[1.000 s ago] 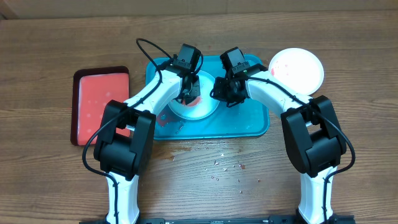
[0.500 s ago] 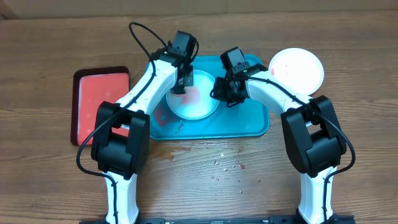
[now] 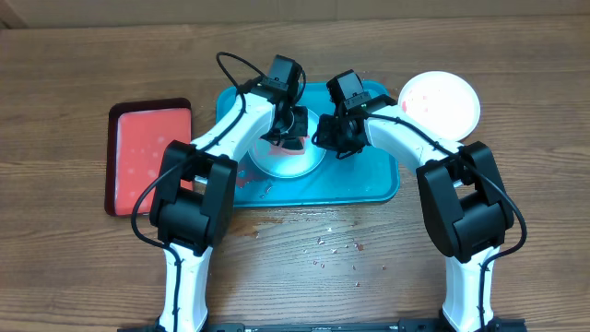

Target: Clean dirty plates on tray and stack at the side

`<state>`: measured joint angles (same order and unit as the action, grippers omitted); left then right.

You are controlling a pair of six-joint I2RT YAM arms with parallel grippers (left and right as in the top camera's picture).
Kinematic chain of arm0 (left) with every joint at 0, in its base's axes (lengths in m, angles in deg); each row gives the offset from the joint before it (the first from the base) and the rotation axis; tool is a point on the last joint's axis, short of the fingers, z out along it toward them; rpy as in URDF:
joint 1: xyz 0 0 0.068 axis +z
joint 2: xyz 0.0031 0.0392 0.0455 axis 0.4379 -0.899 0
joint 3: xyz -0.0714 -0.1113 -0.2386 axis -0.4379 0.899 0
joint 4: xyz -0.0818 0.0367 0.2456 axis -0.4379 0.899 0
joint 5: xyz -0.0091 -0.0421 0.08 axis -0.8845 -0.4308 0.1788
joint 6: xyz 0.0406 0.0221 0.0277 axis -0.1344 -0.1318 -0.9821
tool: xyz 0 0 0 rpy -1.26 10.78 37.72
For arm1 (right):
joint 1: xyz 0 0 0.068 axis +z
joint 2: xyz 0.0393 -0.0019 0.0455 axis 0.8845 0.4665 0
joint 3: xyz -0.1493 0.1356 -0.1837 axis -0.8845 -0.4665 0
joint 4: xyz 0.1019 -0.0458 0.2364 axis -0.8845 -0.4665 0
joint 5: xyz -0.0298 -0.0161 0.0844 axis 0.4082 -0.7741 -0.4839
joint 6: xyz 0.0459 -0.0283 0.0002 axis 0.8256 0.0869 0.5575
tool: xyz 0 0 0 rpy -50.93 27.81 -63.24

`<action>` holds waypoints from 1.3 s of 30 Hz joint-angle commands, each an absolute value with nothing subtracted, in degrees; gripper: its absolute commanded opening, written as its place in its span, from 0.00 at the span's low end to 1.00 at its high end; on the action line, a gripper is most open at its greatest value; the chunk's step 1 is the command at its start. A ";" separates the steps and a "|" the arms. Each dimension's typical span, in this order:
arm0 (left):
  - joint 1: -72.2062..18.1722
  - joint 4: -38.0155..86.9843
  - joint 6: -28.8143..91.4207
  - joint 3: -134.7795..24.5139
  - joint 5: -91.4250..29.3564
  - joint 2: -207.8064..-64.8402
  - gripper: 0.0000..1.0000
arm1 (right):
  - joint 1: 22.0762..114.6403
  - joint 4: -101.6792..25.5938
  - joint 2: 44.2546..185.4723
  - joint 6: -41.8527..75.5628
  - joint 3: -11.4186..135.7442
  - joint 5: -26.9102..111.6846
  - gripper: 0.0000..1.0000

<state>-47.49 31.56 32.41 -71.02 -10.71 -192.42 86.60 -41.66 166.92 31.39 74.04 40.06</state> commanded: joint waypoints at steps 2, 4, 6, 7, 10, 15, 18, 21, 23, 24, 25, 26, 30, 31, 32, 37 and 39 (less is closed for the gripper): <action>-43.60 34.86 32.54 -70.04 -3.71 -194.45 0.04 | 86.47 -41.59 168.27 31.48 73.10 41.41 0.04; -41.85 35.90 32.54 -70.04 -0.89 -193.75 0.04 | 86.47 -41.57 168.27 31.48 73.10 41.41 0.04; -40.10 36.58 32.54 -70.06 1.01 -192.88 0.04 | 86.47 -41.57 168.27 31.48 73.10 41.41 0.04; -39.29 36.71 32.54 -70.08 1.64 -192.35 0.04 | 86.47 -41.55 168.27 31.48 73.10 41.41 0.04; -37.28 36.78 32.54 -70.61 1.90 -190.41 0.04 | 86.47 -41.55 168.27 31.50 73.10 41.41 0.04; -35.77 36.82 32.54 -71.79 1.88 -184.68 0.04 | 86.47 -41.51 168.27 31.50 73.10 41.41 0.04; -35.60 36.84 33.37 -71.83 1.90 -180.00 0.04 | 86.47 -41.49 168.27 31.48 73.10 41.44 0.04; -34.74 37.22 33.41 -71.83 1.93 -175.48 0.04 | 86.47 -41.59 168.27 31.48 73.10 41.44 0.04; -33.32 37.59 33.41 -71.83 1.90 -173.10 0.04 | 86.47 -41.62 168.27 31.48 73.10 41.41 0.04; -32.34 37.89 33.39 -71.83 1.93 -172.29 0.04 | 86.47 -41.59 168.27 31.48 73.10 41.41 0.04; -30.98 38.48 33.39 -71.83 1.90 -171.76 0.04 | 86.47 -41.59 168.27 31.48 73.10 41.41 0.04; -29.93 39.14 33.41 -71.83 1.90 -171.74 0.04 | 86.47 -41.57 168.27 31.48 73.10 41.41 0.04; -24.78 43.58 33.94 -71.18 1.86 -173.08 0.04 | 86.47 -41.53 168.27 31.48 73.10 41.41 0.04; -22.24 44.98 34.99 -70.19 1.90 -174.02 0.04 | 86.47 -41.53 168.27 31.48 73.10 41.41 0.04; -20.91 45.48 35.58 -69.71 1.95 -174.63 0.04 | 86.47 -41.51 168.27 31.50 73.10 41.41 0.04; -15.14 45.76 37.57 -68.64 2.34 -179.59 0.04 | 86.47 -41.38 168.27 31.50 73.10 41.41 0.04; -13.48 45.74 37.57 -68.64 2.32 -181.80 0.04 | 86.47 -41.40 168.27 31.48 73.08 41.41 0.04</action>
